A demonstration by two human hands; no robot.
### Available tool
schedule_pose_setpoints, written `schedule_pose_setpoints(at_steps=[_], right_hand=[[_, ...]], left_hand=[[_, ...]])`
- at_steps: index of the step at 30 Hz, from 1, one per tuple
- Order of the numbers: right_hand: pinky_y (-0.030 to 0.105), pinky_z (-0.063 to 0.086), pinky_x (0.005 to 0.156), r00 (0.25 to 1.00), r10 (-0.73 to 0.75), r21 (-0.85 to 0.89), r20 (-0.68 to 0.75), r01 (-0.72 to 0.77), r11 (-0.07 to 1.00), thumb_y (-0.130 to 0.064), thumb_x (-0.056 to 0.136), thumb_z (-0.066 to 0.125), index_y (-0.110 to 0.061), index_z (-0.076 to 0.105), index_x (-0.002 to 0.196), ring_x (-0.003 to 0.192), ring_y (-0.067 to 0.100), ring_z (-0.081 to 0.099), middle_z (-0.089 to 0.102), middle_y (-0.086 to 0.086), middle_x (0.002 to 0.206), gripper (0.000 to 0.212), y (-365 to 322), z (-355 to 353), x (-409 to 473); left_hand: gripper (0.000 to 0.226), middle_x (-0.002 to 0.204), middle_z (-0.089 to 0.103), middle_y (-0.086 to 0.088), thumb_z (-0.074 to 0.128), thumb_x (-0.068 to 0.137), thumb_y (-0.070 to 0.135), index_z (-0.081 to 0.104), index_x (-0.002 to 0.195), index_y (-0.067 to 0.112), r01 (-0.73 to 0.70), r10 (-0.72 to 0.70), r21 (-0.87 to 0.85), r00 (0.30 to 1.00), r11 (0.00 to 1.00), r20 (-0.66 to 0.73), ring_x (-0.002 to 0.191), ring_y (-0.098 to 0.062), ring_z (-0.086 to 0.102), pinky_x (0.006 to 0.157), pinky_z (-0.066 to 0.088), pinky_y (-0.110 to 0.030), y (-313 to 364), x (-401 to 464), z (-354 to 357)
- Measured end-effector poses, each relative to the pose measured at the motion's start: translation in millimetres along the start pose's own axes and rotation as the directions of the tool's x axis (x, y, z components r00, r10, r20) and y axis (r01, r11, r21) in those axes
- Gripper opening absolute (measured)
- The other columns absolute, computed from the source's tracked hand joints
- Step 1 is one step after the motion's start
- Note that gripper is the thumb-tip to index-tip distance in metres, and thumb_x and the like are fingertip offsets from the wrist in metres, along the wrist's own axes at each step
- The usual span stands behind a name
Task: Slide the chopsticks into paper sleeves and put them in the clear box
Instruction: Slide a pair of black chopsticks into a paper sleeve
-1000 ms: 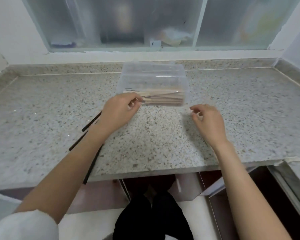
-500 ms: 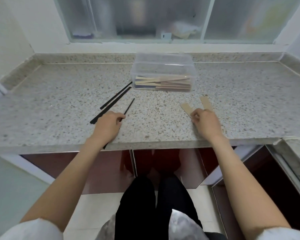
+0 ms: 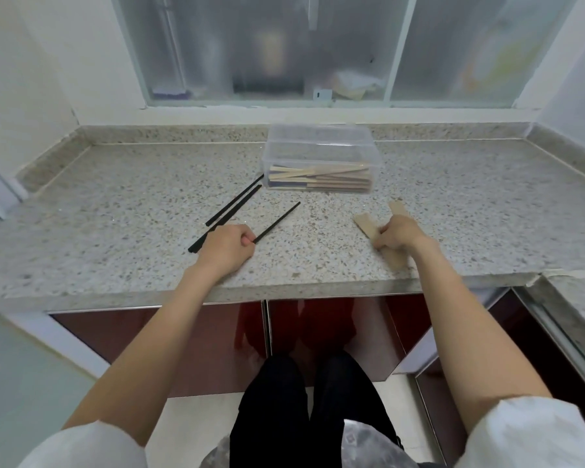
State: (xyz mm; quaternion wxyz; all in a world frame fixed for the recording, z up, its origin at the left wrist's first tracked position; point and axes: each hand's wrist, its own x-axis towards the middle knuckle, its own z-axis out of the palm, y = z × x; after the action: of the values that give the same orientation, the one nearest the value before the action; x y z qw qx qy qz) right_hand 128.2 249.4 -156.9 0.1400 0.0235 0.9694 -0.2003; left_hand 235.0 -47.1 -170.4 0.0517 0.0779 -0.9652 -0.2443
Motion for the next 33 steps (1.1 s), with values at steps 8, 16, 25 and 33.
schedule_pose_setpoints(at_steps=[8,16,25,33], right_hand=[[0.017,0.045,0.052,0.96,0.009,0.854,-0.278,0.244,0.459,-0.017,0.091,0.061,-0.013,0.056,0.086,0.068,0.014,0.056,0.06,0.003,0.08,0.008,-7,25,-55],[0.022,0.047,0.075,0.992,-0.015,0.971,-0.129,0.123,-0.203,-0.007,0.098,0.043,-0.007,0.059,0.113,0.083,0.011,0.059,0.064,0.001,0.096,0.022,4,44,-67],[0.018,0.041,0.055,0.995,0.041,0.856,0.089,-0.055,-0.514,-0.007,0.09,0.058,-0.011,0.054,0.091,0.051,0.007,0.036,0.039,-0.003,0.064,0.006,-17,39,-64],[0.016,0.035,0.049,0.979,0.084,0.963,-0.183,0.196,-0.183,-0.027,0.104,0.029,-0.018,0.063,0.107,0.054,0.005,0.04,0.047,-0.002,0.071,0.035,-25,43,-63]], left_hand=[[0.018,0.099,0.062,0.009,0.054,0.094,0.022,0.062,0.109,0.019,-0.26,0.228,-0.227,0.96,0.938,-0.161,0.089,-0.006,0.057,0.07,0.036,-0.006,16,-29,6],[0.021,0.099,0.069,0.01,0.057,0.093,0.02,0.066,0.11,0.025,-0.283,0.222,-0.357,0.954,0.89,-0.204,0.089,0.004,0.059,0.074,0.039,-0.002,30,-37,9],[0.02,0.091,0.07,0.011,0.058,0.092,0.023,0.067,0.109,0.03,-0.238,0.205,-0.301,0.969,0.924,-0.137,0.08,-0.001,0.061,0.063,0.04,-0.006,34,-39,16],[0.019,0.1,0.068,0.017,0.061,0.09,0.024,0.069,0.106,0.03,-0.318,0.268,-0.299,0.943,0.9,-0.197,0.087,0.002,0.06,0.07,0.037,-0.003,26,-41,4]])
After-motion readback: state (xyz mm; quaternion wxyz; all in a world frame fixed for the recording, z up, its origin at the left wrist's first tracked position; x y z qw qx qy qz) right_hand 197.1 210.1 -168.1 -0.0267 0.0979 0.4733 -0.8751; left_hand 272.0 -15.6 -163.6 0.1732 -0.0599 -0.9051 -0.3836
